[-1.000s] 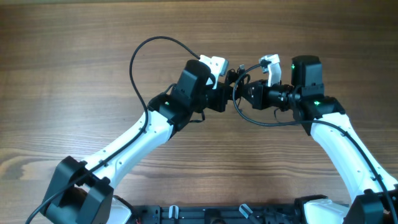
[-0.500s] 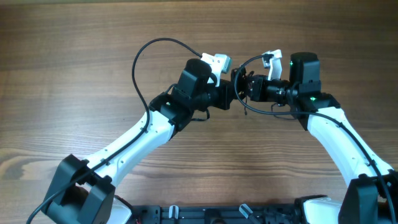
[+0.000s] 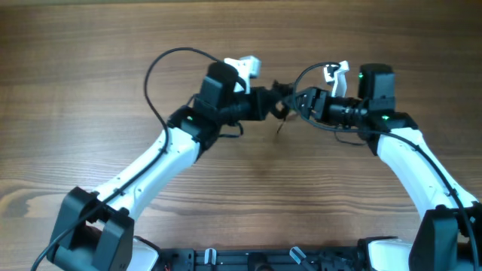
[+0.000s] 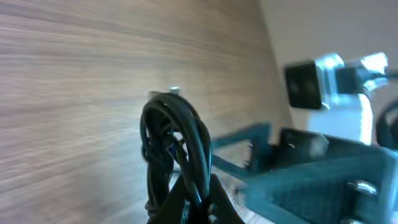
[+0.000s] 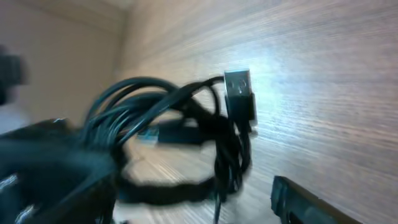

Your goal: Untangle cables

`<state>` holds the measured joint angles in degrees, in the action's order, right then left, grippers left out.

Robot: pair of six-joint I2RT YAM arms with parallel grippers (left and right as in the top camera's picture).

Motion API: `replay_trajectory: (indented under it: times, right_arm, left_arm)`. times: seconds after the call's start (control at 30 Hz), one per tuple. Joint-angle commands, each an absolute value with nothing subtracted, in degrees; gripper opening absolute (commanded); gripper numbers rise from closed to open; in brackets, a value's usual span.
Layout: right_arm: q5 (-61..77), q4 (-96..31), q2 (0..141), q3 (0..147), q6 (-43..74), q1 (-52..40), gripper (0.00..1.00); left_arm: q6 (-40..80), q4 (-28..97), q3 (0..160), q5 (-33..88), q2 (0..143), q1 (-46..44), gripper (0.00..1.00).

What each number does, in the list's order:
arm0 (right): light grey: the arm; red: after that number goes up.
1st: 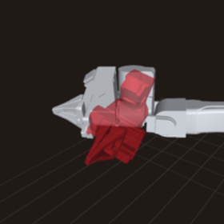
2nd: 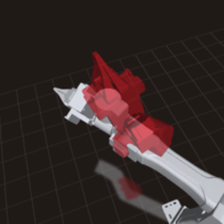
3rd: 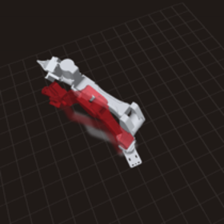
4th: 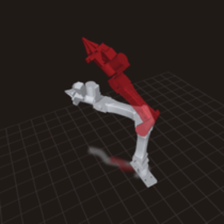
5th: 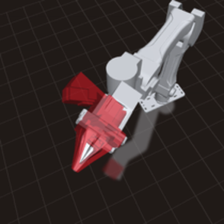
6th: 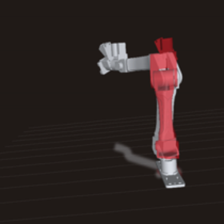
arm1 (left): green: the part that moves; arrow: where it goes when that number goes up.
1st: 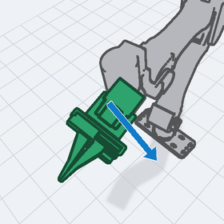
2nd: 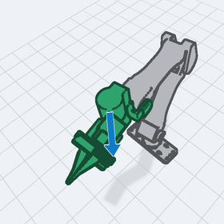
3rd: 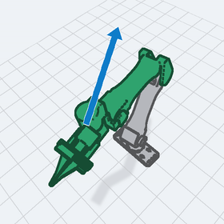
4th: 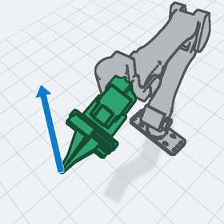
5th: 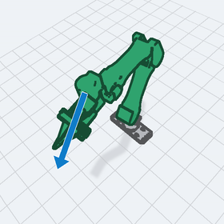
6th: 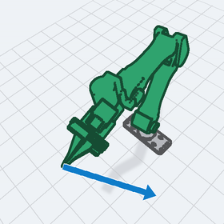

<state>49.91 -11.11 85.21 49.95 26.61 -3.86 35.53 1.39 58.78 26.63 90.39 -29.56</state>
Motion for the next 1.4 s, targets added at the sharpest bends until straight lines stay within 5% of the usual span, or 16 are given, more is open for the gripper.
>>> replay_trajectory:
  times: [0.0,0.17,0.27,0.4,0.63,0.7,0.8,1.17,1.37]
  right_arm:
    - [58.7,-11.2,85.3,50.5,25.4,-0.3,0.91]
    - [58.9,-15.5,85.3,50.5,5.7,-1.4,0.95]
    - [55.8,-17.6,85.3,50.5,-5.8,-5.7,0.88]
    - [41.5,-17.2,85.3,50.5,-7.5,-12.1,0.7]
    - [31.2,-14.2,85.5,50.5,-7.5,-15.7,0.55]
    - [30.8,-14.2,86.5,50.5,-7.5,-15.7,0.42]
    - [35.4,-15.9,87.6,50.5,-6.3,-15.7,0.04]
    - [47.9,-13.6,86.0,50.6,-0.8,-12.5,0.04]
    - [40.4,-13.1,86.0,50.6,3.8,-11.5,0.04]
  left_arm:
    - [36.5,1.3,59.1,27.0,90.0,-26.2,0.04]
    - [49.7,1.1,59.1,24.6,90.0,-22.7,0.04]
    - [63.5,1.1,59.1,24.4,90.0,-20.8,0.04]
    - [69.6,1.1,59.1,26.6,90.0,-18.9,0.04]
    - [72.9,1.1,59.1,32.2,90.0,-18.3,0.04]
    - [73.0,1.1,59.1,32.6,90.0,-18.3,0.04]
    - [72.7,1.1,59.1,32.0,90.0,-18.1,0.04]
    - [28.5,1.0,59.1,39.1,90.0,-24.5,0.04]
    - [23.1,0.2,59.1,41.7,90.0,-29.3,0.04]
